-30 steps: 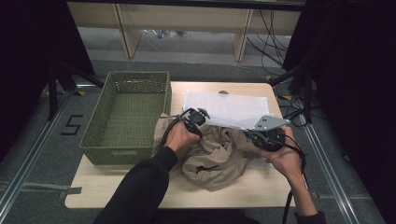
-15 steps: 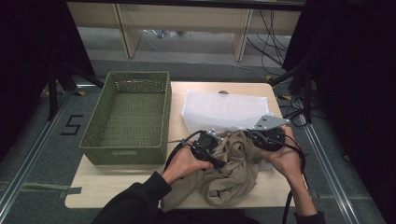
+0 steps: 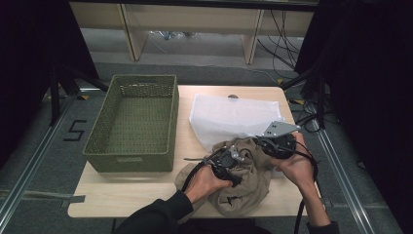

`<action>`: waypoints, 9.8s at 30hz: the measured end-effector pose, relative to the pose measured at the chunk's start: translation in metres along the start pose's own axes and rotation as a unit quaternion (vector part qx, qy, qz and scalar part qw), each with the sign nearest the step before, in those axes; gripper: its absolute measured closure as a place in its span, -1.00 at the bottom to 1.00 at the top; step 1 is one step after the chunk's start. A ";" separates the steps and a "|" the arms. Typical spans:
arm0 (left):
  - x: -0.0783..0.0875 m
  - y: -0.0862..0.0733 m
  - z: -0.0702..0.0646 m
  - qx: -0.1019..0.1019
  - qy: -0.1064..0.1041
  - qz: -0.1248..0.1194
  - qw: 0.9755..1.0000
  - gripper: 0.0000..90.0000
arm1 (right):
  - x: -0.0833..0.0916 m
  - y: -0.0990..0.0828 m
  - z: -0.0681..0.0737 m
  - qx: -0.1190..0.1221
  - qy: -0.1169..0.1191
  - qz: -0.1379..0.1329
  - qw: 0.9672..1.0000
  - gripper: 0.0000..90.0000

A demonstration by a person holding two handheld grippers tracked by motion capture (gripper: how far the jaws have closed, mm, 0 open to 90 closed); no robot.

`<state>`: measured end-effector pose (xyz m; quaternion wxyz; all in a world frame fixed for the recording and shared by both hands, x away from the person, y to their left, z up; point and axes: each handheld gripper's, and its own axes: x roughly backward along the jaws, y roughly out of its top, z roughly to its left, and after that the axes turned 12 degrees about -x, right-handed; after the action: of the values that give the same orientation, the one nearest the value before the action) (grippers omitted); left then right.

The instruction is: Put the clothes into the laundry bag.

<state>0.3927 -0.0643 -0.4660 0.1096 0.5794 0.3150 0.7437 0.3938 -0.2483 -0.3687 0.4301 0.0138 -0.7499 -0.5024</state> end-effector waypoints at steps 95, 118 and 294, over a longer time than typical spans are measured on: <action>-0.003 0.010 0.045 0.101 0.008 -0.153 0.983 0.94 | -0.002 -0.002 0.011 -0.015 0.030 -0.003 0.999 1.00; 0.040 -0.002 0.021 0.095 -0.035 -0.096 0.990 -0.41 | 0.004 -0.005 0.010 -0.017 0.035 0.006 0.999 1.00; 0.033 -0.098 0.018 0.031 -0.013 -0.010 0.999 0.99 | -0.106 -0.037 0.025 -0.054 0.034 0.119 0.991 1.00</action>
<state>0.3795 0.0359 -0.4960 0.1031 0.5887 0.3419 0.7252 0.4290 -0.2003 -0.4666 0.5121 -0.0814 -0.7032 -0.4865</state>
